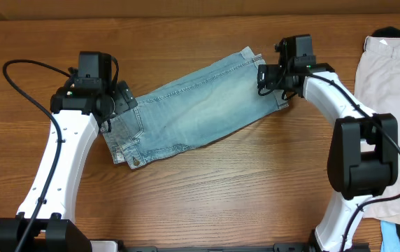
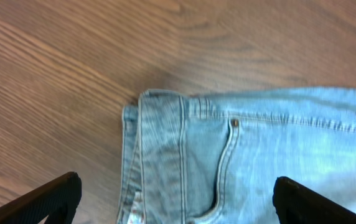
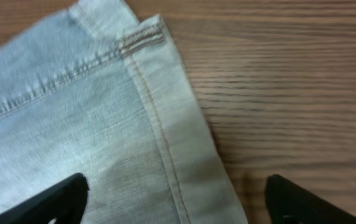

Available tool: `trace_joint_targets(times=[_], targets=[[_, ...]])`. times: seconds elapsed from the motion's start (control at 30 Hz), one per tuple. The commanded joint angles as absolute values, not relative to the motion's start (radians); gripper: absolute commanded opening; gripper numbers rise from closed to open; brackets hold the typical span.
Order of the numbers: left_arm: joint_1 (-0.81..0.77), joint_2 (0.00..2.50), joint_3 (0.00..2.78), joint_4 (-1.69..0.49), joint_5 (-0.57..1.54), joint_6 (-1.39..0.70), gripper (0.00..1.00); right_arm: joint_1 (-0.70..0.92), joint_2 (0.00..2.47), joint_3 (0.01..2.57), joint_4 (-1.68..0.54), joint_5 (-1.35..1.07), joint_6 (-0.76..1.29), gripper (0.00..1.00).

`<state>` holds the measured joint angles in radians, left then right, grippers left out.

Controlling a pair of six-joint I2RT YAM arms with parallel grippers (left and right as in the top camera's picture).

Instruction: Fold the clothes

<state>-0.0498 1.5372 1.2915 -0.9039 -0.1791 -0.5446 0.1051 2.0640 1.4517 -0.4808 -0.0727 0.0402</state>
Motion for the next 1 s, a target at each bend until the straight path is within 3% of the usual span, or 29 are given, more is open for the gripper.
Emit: trace_joint_targets(times=[0.0,0.33,0.67,0.87,0.97], targets=[[-0.045,1.527,1.304,-0.919,-0.13,-0.519,1.0,0.105,2.104,1.478,-0.472,-0.139,-0.012,0.88],[-0.045,1.528,1.304,-0.92,-0.13,-0.516,1.0,0.106,2.157,1.472,-0.471,-0.149,-0.01,0.61],[-0.045,1.53,1.304,-0.926,-0.13,-0.516,1.0,0.125,2.189,1.472,-0.587,-0.144,0.009,0.51],[-0.046,1.534,1.304,-0.92,-0.125,-0.516,1.0,0.129,2.188,1.472,-0.713,-0.059,0.174,0.28],[-0.046,1.542,1.303,-0.911,-0.104,-0.516,1.0,0.129,2.188,1.472,-0.81,0.094,0.332,0.27]])
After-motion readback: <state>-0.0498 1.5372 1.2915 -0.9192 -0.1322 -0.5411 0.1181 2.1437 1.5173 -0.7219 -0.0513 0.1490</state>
